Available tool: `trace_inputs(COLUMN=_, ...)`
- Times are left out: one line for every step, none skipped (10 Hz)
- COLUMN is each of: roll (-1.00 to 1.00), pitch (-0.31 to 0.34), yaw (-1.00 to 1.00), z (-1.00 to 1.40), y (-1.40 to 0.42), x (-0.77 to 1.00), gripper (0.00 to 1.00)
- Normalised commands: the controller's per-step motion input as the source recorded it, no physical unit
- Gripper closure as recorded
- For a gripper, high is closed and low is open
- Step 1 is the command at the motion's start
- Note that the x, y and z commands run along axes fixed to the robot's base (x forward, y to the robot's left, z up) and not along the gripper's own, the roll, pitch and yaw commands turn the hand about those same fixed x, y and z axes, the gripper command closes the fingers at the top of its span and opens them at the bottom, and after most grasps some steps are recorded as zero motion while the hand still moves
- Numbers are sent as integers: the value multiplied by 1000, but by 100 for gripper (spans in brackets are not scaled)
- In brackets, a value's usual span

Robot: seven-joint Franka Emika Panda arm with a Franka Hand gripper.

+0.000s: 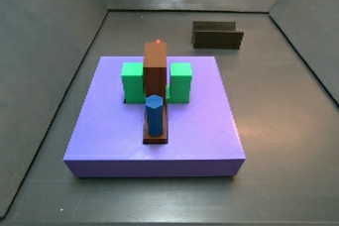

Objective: Pick up the red object. Move up. Place the red object on the fixture. Regrasp the red object. Move to above the board. Insert the red object.
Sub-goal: Pick up the red object.

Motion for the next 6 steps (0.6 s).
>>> trace_inputs(roll=1, pitch=0, yaw=0, z=-240, y=-200, x=0, gripper=0)
trace_inputs(roll=139, pitch=-76, yaw=146, z=-440, y=-894, x=0, gripper=0)
trace_inputs(roll=100, pitch=-124, yaw=166, z=-437, y=-960, x=-29, gripper=0)
trace_inputs(roll=70, pitch=-130, yaw=163, z=-491, y=-974, x=0, gripper=0)
trace_inputs(roll=40, pitch=-161, yaw=100, z=-609, y=-783, x=-111, gripper=0)
trace_inputs(roll=20, pitch=-194, yaw=51, z=-657, y=-663, x=-246, gripper=0)
